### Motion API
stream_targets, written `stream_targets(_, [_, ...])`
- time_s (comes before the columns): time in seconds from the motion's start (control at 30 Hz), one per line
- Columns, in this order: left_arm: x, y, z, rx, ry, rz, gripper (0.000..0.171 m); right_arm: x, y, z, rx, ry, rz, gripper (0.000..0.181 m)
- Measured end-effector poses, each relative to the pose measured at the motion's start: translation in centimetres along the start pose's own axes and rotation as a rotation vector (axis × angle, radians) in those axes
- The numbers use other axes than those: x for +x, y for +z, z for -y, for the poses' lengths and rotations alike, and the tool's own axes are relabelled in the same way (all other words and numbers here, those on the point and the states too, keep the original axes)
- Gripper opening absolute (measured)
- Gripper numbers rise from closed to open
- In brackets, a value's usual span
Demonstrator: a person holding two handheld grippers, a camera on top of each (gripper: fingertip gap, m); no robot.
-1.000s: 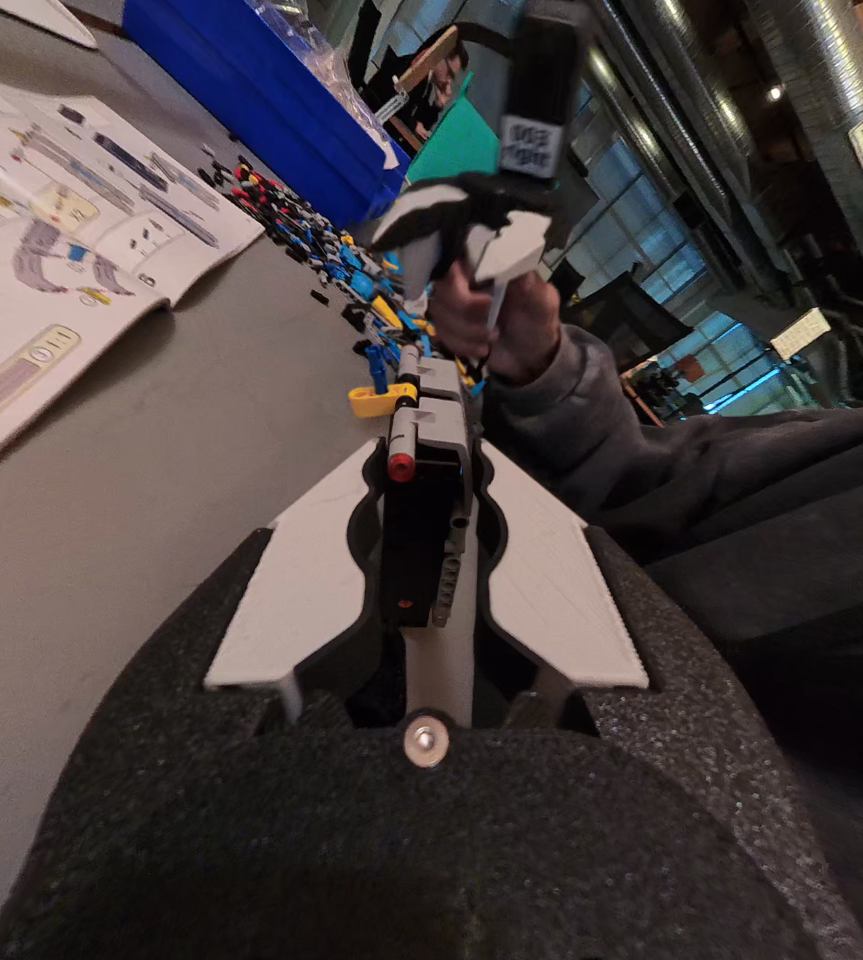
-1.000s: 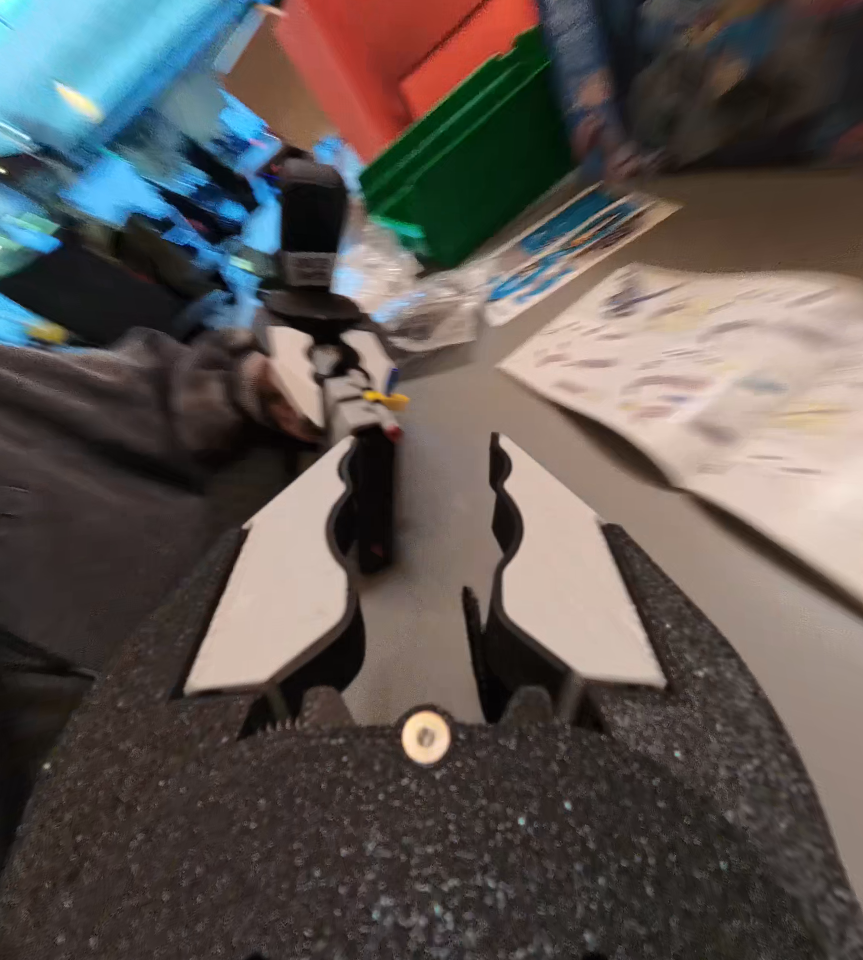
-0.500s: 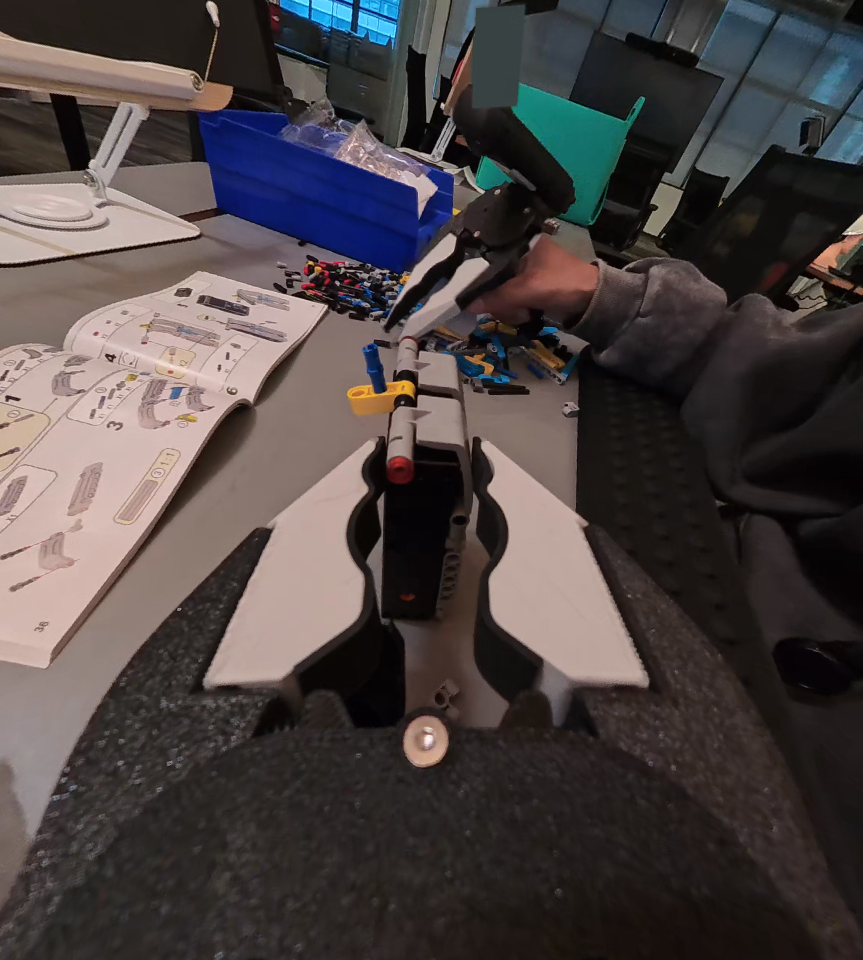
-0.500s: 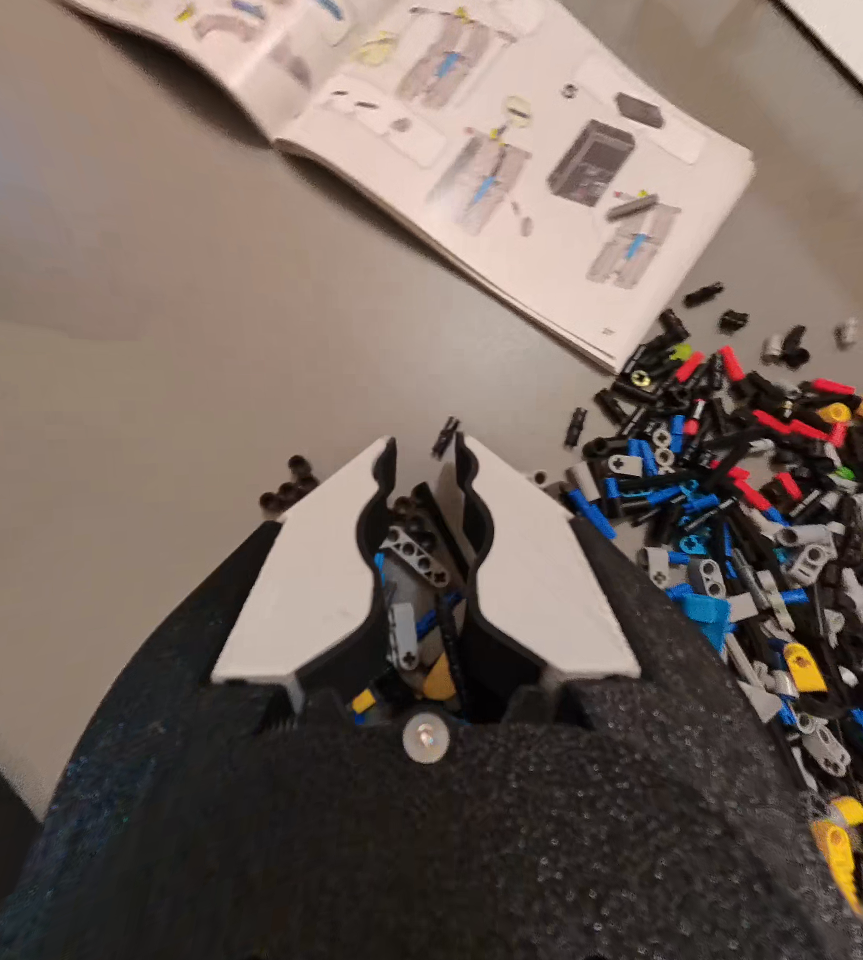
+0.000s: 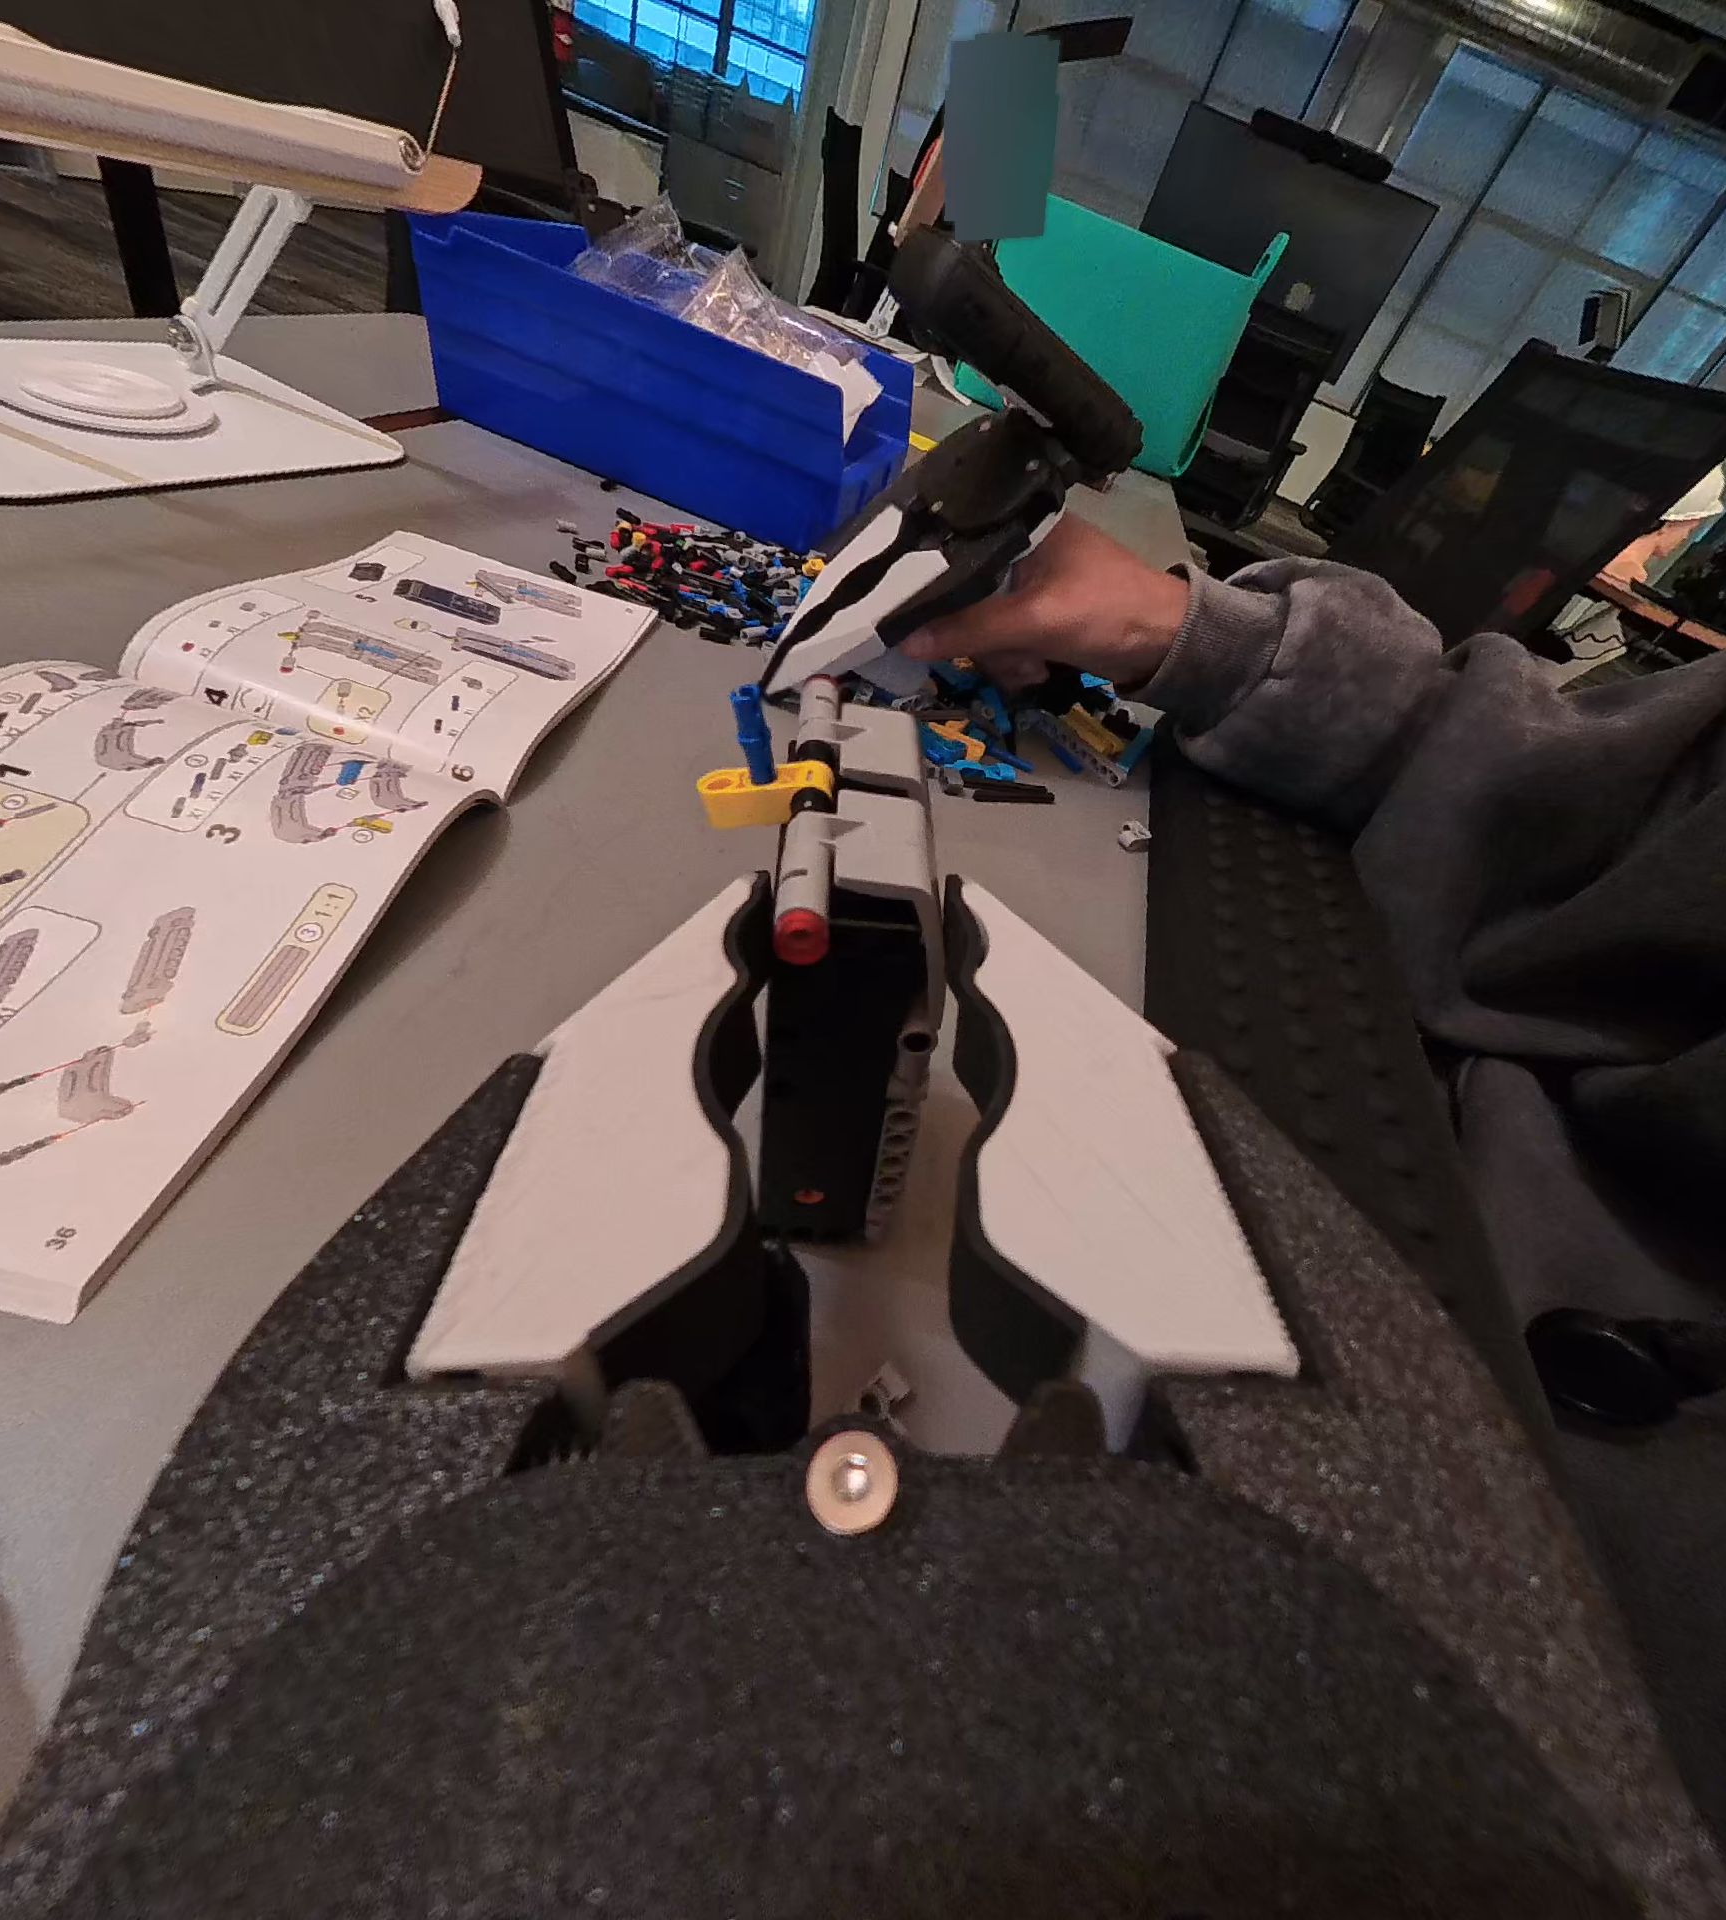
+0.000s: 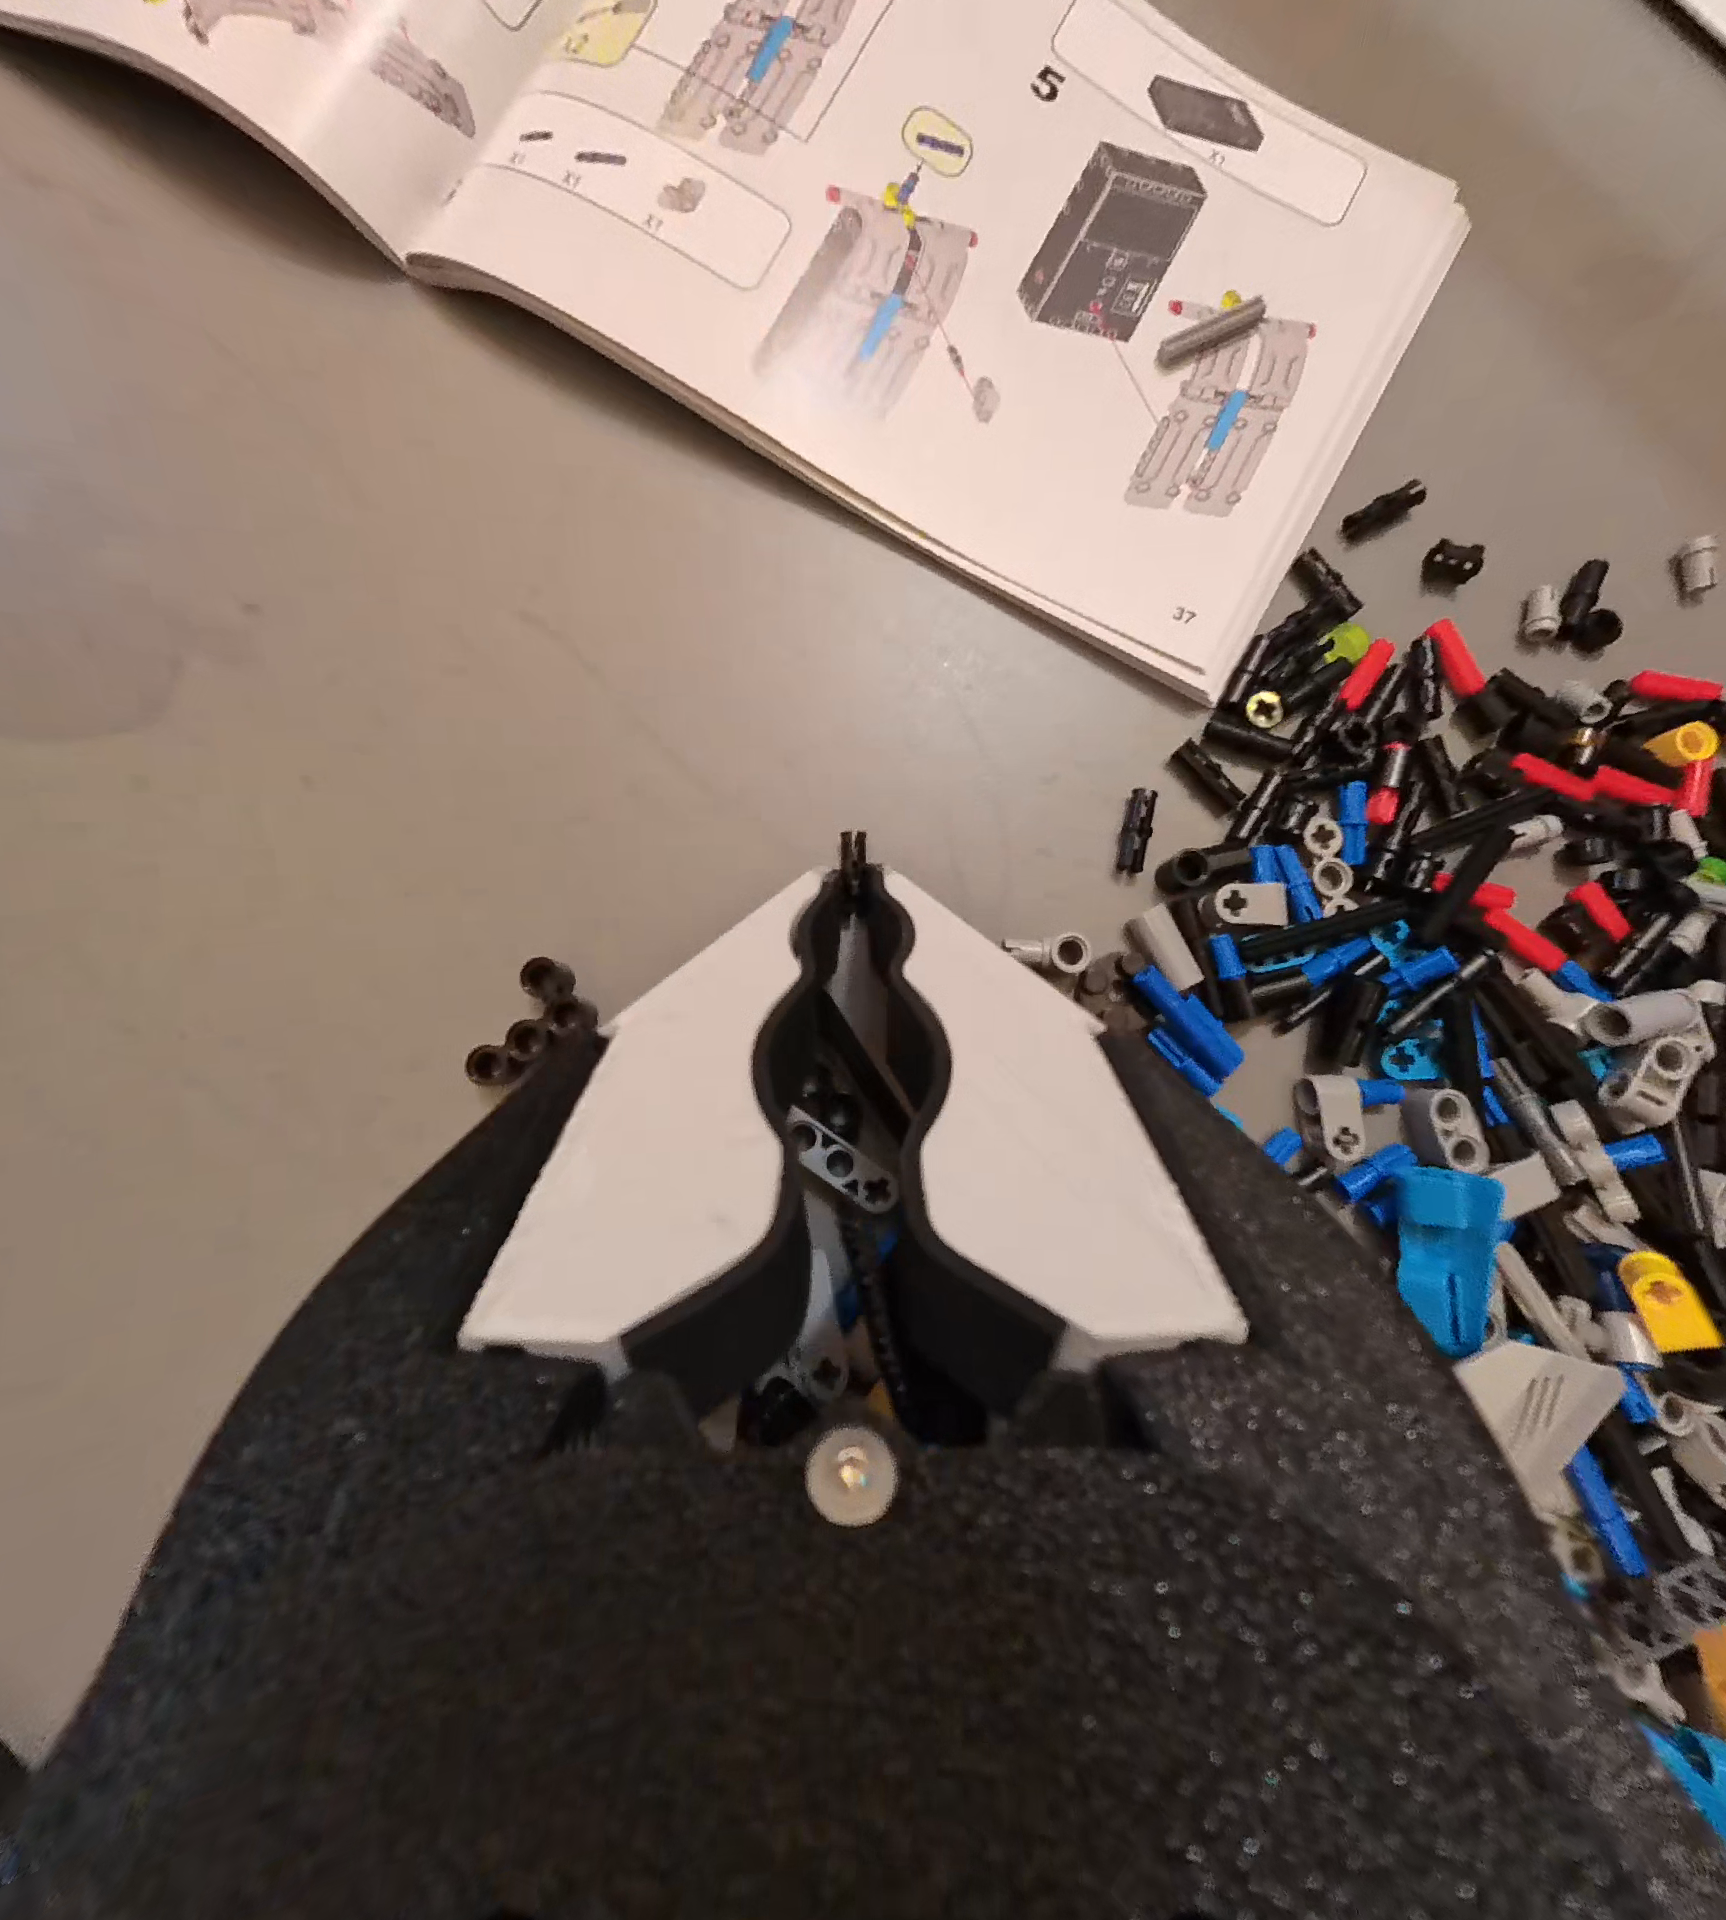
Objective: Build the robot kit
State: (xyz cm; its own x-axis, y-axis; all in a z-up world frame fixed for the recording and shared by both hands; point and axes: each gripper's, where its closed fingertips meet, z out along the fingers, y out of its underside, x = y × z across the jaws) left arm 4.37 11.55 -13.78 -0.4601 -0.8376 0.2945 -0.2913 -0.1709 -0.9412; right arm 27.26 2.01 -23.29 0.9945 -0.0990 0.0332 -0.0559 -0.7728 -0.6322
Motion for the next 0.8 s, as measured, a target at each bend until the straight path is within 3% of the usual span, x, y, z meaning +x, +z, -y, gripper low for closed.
stream_targets(0.07, [-0.2, 0.0, 0.1, 0.006, -0.013, 0.006, 0.032, -0.2, -0.1, 0.1, -0.019, -0.031, -0.016, 0.003])
stream_targets(0.13, [-0.5, -0.1, 0.1, 0.016, -0.03, 0.019, 0.032, -2.6, -1.3, 2.2, 0.047, -0.063, 0.012, 0.003])
stream_targets(0.27, [-0.4, -0.1, 0.1, 0.016, -0.015, 0.022, 0.032, -13.7, -5.6, 8.9, 0.28, -0.035, 0.256, 0.003])
stream_targets(0.33, [-0.1, -0.1, 0.0, 0.013, 0.013, 0.025, 0.032, -19.6, -6.8, 10.0, 0.298, -0.008, 0.427, 0.003])
stream_targets(0.43, [0.4, 0.0, -0.1, 0.005, 0.059, 0.027, 0.032, -24.5, -6.8, 10.3, 0.275, 0.115, 0.582, 0.003])
stream_targets(0.53, [0.7, 0.0, -0.3, -0.001, 0.095, 0.029, 0.032, -26.2, -5.6, 9.9, 0.258, 0.336, 0.722, 0.003])
stream_targets(0.63, [1.0, 0.1, -0.4, -0.006, 0.129, 0.035, 0.032, -25.5, -5.8, 10.8, 0.327, 0.575, 0.836, 0.004])
stream_targets(0.8, [0.9, 0.2, -0.4, -0.007, 0.167, 0.074, 0.032, -24.5, -5.3, 10.5, 0.351, 0.67, 0.81, 0.003])
